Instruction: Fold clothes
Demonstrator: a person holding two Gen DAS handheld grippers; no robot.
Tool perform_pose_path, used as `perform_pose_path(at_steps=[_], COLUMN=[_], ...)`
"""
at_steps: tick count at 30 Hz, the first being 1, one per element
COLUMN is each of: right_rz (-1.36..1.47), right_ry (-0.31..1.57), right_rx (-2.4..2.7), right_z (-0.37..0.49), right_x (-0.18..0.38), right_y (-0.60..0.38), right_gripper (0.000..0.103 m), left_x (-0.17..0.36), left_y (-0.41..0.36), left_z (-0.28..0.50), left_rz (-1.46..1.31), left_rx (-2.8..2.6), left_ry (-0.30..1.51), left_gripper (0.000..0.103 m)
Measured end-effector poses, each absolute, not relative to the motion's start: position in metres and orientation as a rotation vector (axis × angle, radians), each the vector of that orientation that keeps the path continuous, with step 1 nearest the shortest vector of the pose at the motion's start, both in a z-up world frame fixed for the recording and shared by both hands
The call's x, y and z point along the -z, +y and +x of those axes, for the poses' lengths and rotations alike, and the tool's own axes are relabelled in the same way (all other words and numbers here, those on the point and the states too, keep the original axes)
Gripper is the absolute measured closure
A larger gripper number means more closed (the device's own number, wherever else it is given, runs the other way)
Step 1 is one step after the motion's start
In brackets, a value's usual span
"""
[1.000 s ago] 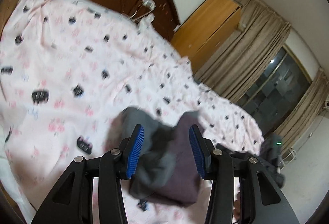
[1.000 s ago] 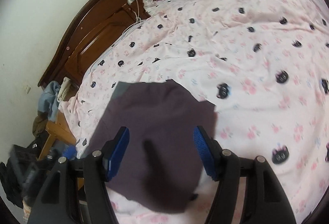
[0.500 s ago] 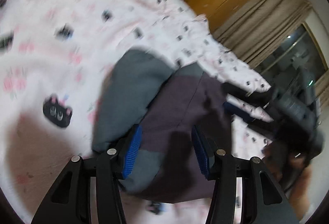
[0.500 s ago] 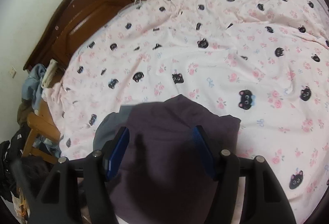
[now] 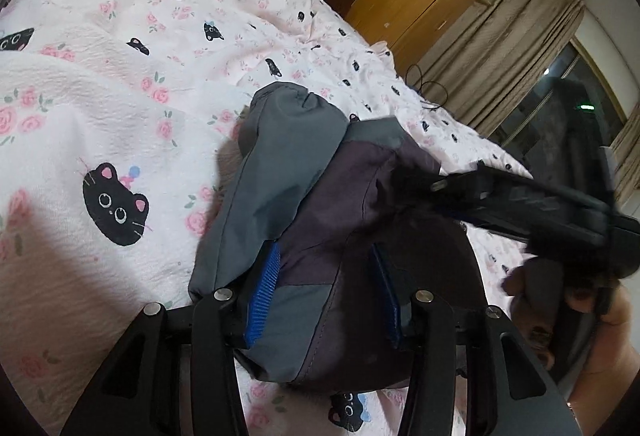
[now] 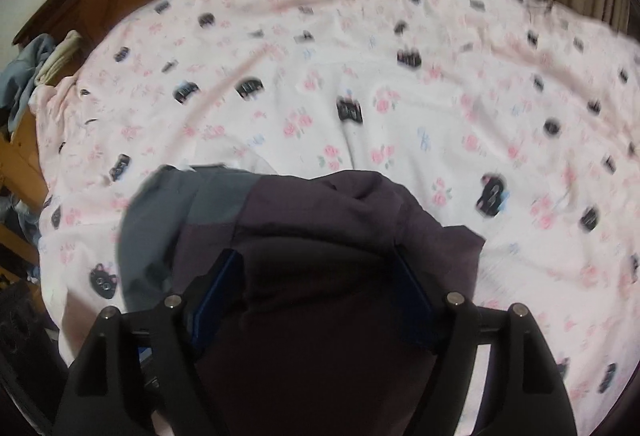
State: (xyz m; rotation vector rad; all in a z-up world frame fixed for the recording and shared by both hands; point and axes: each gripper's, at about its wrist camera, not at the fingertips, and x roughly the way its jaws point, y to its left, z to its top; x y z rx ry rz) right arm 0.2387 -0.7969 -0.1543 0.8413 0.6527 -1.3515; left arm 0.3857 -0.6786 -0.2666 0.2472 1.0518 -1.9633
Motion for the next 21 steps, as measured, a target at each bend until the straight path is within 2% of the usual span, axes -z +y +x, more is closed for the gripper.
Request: perform_pose_path(at_steps=[4,12,14,17,21], right_rz=[0.764,0.647,0.639,0.626,0.626], right_ry=[0.530,0.533,0.538,0.533,0.512], right_rx=[1.375,1.475,1.481,1.490,1.493], right_z=[0.232,0.229,0.231,0.234,0.237], right_x=[0.123,0.099,0.096,0.092,0.085], right_y=[-0.762,-0.685,-0.668,-0.645,-0.624], right_gripper=[0.026,0.025,0.023,0.020,0.020], left_x=[0.264,0.247,0.233,0.208,0.180], left_y=[-0.678,-0.676,-0.666,-0.648,-0.631], left_z=[0.387,0.387,0.392,0.401,0.401], left_rz=[0.229,0.239,0.211,0.150,0.165], left_rx=[1.982,2.013,1.984,1.963,1.958], left_ry=[1.055,1.043,1.012,0.970,0.872], left_gripper=[0.061,0.044,0.031,0.018,0.012])
